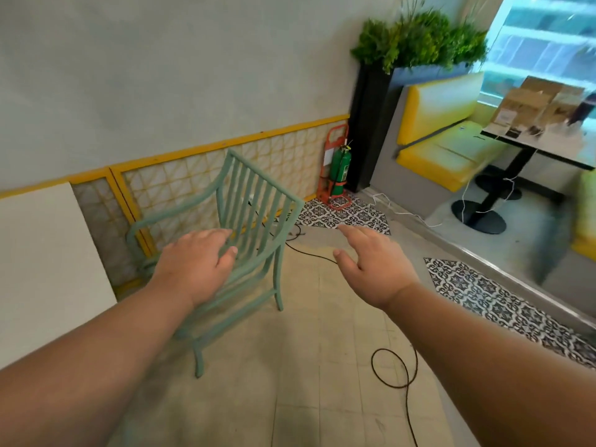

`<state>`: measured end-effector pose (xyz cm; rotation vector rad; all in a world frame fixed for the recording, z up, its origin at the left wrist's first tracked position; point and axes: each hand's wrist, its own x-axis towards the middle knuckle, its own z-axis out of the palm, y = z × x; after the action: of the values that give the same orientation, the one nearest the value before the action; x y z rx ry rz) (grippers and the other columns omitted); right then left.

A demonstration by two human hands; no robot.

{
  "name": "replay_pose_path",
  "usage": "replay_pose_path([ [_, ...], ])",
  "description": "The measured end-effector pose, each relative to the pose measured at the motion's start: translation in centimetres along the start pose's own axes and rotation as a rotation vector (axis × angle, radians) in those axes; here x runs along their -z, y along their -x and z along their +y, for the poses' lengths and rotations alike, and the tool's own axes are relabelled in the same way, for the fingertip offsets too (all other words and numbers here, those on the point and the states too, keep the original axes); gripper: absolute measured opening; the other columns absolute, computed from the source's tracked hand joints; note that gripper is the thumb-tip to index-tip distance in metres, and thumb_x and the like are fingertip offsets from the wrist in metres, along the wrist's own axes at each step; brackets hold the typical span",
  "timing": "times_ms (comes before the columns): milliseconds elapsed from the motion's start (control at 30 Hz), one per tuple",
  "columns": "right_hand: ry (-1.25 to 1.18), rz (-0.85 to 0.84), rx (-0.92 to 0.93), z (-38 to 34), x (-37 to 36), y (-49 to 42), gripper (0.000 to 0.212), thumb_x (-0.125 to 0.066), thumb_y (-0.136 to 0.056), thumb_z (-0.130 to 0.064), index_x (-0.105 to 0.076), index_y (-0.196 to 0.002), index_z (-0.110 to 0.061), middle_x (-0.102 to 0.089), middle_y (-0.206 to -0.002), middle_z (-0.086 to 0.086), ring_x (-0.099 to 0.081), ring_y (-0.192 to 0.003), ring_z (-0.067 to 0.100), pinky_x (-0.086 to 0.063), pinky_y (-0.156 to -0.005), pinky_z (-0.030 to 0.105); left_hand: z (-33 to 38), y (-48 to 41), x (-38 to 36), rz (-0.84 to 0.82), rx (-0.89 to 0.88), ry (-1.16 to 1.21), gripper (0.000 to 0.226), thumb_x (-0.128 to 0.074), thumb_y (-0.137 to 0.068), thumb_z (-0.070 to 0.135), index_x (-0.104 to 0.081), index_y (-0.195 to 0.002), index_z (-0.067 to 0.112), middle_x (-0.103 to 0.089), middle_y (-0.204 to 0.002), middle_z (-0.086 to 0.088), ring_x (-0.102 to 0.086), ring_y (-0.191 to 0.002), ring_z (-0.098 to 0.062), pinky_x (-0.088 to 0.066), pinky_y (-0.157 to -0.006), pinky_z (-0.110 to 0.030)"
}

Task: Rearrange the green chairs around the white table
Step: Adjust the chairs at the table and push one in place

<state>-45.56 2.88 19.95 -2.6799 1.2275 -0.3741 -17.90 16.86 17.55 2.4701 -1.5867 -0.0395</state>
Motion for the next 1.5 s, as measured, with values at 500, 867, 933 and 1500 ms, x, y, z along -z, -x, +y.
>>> replay_pose_path([
  [500, 0.024, -0.028, 0.107, 17.9, 1.1, -22.3, 0.064, -0.034, -0.096, -0.057, -0.042, -0.152, -0.026, -0.052, -0.149, 0.000, -0.043, -0.138, 0.026, -0.033, -0.114, 0.047, 10.1, -22.2, -5.0, 0.034, 0.129, 0.023, 0.053, -0.033, -0.101, 0.050, -0.045, -0.148, 0.029, -0.054, -0.149, 0.000, -0.047, -0.137, -0.025, -0.041, -0.106, -0.049],
  [867, -0.002, -0.068, 0.198, 19.9, -3.0, -39.8, 0.061, -0.034, -0.099, -0.055, -0.039, -0.152, -0.026, -0.050, -0.151, 0.001, -0.040, -0.142, 0.024, -0.033, -0.116, 0.047, 5.6, -36.7, -7.1, 0.021, 0.226, -0.022, 0.054, -0.032, -0.098, 0.050, -0.049, -0.145, 0.029, -0.052, -0.150, 0.003, -0.045, -0.138, -0.025, -0.038, -0.108, -0.051],
  [933, -0.012, -0.070, 0.198, 19.6, -3.8, -42.9, 0.060, -0.035, -0.100, -0.054, -0.038, -0.153, -0.026, -0.048, -0.153, 0.000, -0.038, -0.142, 0.023, -0.031, -0.116, 0.046, 4.3, -39.8, -7.3, 0.038, 0.234, -0.019, 0.051, -0.036, -0.098, 0.049, -0.051, -0.142, 0.028, -0.057, -0.145, 0.000, -0.050, -0.134, -0.027, -0.042, -0.105, -0.051],
  [1500, -0.047, -0.164, 0.496, 25.1, -6.9, -68.6, 0.065, -0.030, -0.096, -0.057, -0.037, -0.153, -0.027, -0.049, -0.152, -0.003, -0.037, -0.143, 0.020, -0.029, -0.115, 0.043, 5.0, -56.9, -11.1, 0.033, 0.550, -0.063, 0.052, -0.036, -0.099, 0.049, -0.045, -0.147, 0.030, -0.049, -0.152, 0.004, -0.041, -0.141, -0.022, -0.037, -0.109, -0.049],
])
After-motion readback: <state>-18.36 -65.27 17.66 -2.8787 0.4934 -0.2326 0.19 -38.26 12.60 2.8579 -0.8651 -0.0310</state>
